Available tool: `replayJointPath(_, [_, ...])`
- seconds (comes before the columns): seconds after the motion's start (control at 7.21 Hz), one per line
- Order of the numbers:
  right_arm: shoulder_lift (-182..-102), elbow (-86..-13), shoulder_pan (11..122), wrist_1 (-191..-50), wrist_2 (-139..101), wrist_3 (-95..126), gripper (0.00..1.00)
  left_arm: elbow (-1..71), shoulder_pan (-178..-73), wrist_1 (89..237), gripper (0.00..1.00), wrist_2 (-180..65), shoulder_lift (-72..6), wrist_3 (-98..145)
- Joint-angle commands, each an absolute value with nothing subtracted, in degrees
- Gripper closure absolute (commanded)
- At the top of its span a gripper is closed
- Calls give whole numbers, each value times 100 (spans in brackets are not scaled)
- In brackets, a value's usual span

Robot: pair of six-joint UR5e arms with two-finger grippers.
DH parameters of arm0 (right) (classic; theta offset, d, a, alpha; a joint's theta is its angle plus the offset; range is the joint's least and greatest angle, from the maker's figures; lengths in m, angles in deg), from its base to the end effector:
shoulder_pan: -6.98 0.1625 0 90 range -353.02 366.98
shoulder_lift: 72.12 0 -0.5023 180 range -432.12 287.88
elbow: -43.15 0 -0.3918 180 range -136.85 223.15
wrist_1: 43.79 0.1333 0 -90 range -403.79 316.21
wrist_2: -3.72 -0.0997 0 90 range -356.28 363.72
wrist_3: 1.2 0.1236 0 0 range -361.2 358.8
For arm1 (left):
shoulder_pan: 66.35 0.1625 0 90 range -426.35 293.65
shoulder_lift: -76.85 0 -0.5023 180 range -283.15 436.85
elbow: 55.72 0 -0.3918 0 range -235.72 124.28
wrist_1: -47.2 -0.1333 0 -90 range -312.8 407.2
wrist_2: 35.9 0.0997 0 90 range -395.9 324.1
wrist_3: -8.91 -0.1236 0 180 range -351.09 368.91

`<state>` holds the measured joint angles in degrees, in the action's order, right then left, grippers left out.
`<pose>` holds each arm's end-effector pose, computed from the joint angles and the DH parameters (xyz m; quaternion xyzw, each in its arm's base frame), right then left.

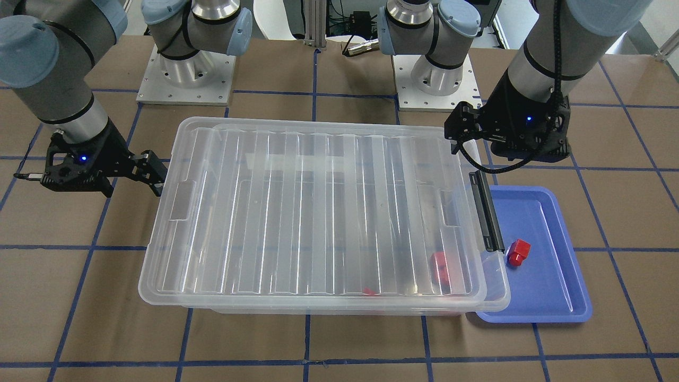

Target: Place red block in blue tray from box

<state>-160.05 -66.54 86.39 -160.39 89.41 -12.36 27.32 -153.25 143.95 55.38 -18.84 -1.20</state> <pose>0.0498 -0.5096 0.4048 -0.0066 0.9984 -0.0485 0.0289 -0.1017 -0.5352 0.5385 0.0616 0.9969 0.0488 0.0056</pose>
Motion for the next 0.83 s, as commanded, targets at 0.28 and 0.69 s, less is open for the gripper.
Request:
replayJointPath(0.28, [-15905, -6654, 8678, -16129, 8546, -1245, 0, 2734, -15354, 14396, 0, 5524, -1921, -120])
replayJointPath(0.69, [-15878, -6209, 8608, -16077, 8695, -1359, 0, 2734, -15354, 14388, 0, 5533, -1878, 28])
